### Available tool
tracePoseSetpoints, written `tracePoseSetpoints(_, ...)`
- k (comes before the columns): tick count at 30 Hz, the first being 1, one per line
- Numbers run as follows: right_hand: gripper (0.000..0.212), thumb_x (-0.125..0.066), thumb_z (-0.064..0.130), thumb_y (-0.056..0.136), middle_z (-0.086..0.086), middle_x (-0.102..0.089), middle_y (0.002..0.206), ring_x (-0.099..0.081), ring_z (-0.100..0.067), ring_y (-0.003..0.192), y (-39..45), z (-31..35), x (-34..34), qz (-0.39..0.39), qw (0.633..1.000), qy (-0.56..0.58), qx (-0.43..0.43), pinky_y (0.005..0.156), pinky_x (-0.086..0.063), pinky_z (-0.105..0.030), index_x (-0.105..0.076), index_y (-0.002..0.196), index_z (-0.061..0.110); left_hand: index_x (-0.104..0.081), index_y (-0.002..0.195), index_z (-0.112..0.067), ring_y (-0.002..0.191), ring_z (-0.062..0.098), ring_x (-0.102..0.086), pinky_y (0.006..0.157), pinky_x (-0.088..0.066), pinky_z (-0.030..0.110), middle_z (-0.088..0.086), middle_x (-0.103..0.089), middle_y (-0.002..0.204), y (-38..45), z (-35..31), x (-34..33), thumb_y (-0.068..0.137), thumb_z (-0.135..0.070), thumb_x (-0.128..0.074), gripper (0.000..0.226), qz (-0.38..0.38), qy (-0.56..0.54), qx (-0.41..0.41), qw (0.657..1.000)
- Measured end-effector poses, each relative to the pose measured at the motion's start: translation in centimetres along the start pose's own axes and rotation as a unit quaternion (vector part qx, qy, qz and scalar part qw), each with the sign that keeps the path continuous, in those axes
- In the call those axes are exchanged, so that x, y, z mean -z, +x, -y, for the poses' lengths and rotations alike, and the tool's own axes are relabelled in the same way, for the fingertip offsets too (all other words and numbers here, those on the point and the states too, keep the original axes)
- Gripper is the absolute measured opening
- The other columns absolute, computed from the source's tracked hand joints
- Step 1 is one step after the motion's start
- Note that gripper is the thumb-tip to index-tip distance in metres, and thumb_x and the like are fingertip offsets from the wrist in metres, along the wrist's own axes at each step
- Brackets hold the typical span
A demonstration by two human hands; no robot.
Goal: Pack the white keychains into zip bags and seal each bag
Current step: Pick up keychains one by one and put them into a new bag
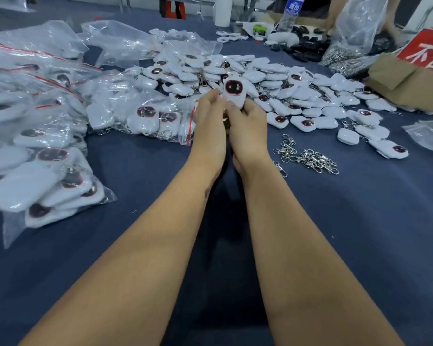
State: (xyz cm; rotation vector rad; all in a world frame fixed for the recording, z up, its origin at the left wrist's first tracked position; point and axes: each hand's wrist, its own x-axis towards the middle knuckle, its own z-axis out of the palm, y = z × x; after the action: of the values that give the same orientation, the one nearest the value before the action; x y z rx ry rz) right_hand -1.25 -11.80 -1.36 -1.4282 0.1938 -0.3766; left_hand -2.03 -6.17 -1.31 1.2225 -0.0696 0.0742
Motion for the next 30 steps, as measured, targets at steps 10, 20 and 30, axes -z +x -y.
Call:
tracePoseSetpoints(10,0.041,-0.052,0.002,0.087,0.005,-0.055,0.049,-0.047,-0.007,0.044,0.2,0.2,0.5,0.079,0.996,0.038,-0.029,0.045,-0.039,-0.019,-0.058,0.051,0.021,-0.049,0.070,-0.020,0.047,0.005,-0.033,0.044,-0.026,0.018,-0.008,-0.037,0.059,1.8,0.3,1.2,0.096,-0.008,-0.042,0.030,-0.002,-0.103,0.056,0.993)
tracePoseSetpoints(20,0.030,-0.057,0.013,0.088,-0.002,-0.057,0.066,-0.051,-0.017,0.067,0.1,-0.4,0.5,0.090,0.995,-0.045,-0.006,0.063,-0.043,-0.032,-0.059,0.060,0.021,-0.056,0.131,-0.008,0.106,0.020,-0.064,0.094,-0.052,0.036,0.017,-0.059,0.130,1.5,0.5,0.9,0.099,-0.020,-0.041,0.037,-0.067,0.009,0.059,0.996)
tracePoseSetpoints(30,0.035,-0.049,0.005,0.084,0.008,-0.057,0.056,-0.051,-0.010,0.053,0.0,-0.3,0.2,0.103,0.994,-0.031,-0.003,0.054,-0.044,-0.025,-0.057,0.057,0.026,-0.057,0.088,-0.013,0.043,0.004,-0.045,0.041,-0.035,0.018,-0.007,-0.054,0.057,1.5,-0.1,1.4,0.096,-0.021,-0.048,0.015,-0.027,-0.100,0.100,0.990)
